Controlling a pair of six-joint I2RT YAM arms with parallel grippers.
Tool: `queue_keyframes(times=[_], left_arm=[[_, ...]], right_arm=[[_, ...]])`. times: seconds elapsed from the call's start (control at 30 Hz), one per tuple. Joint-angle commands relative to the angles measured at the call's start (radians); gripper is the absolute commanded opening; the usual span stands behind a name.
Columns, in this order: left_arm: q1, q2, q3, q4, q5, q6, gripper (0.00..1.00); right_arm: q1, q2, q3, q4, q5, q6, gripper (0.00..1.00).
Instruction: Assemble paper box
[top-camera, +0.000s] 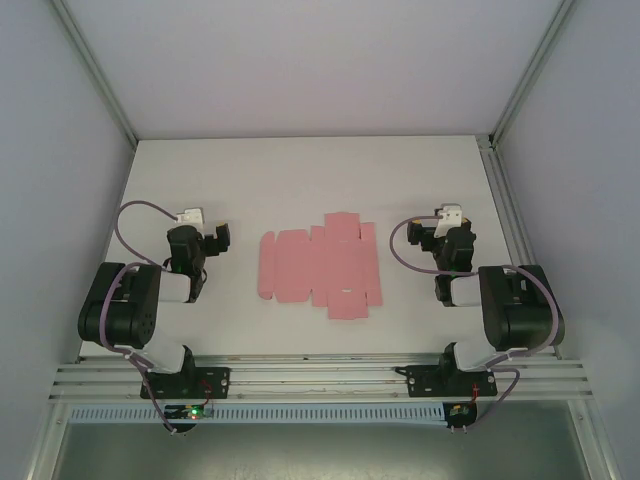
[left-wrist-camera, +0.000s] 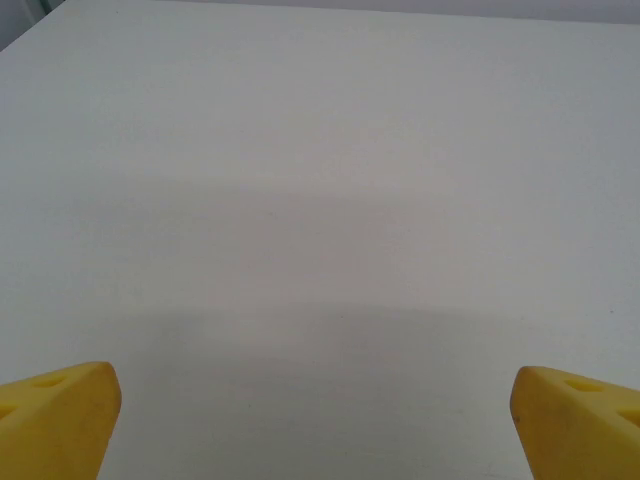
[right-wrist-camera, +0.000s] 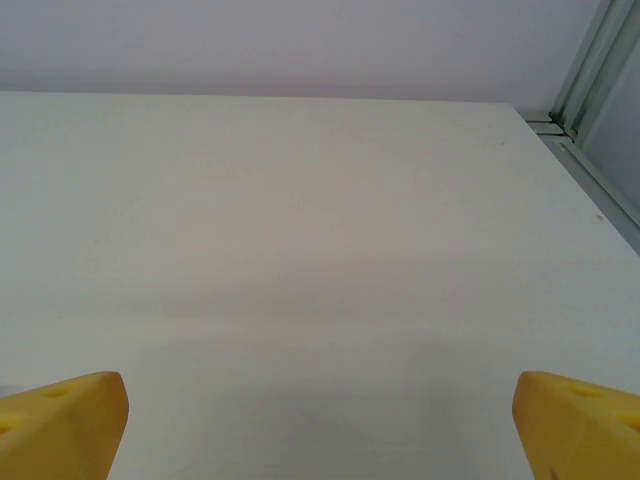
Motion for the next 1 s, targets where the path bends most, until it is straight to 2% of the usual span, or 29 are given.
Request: queue_keyframes(times=[0.0,0.33,0.43,0.83,0.9,0.97], left_arm=[[0.003,-0.009,0.009,0.034,-0.022,0.014,1.00],[0.003,-0.009,0.011,0.032,-0.020,0.015,1.00],[0.003,-0.009,0.031,-0.011,0.051,0.042,1.00],[0.004,-0.008,0.032,-0.009,0.055,0.042,1.00],[0.006,-0.018,0.051,-0.054,0.084,0.049,1.00],[0.007,-0.056,0.088,-0.143,0.054,0.037,1.00]], right_arm=[[0.008,-0.014,0.013,0.019,-0.003,0.017,0.98],[0.007,-0.015,0.013,0.018,-0.003,0.017,0.98],[0.007,-0.013,0.015,0.017,-0.003,0.018,0.98],[0.005,-0.017,0.014,0.016,-0.006,0.019,0.98],[0.006,-0.016,0.016,0.018,0.017,0.030,0.98],[0.007,-0.055,0.037,-0.045,0.042,0.038,0.98]])
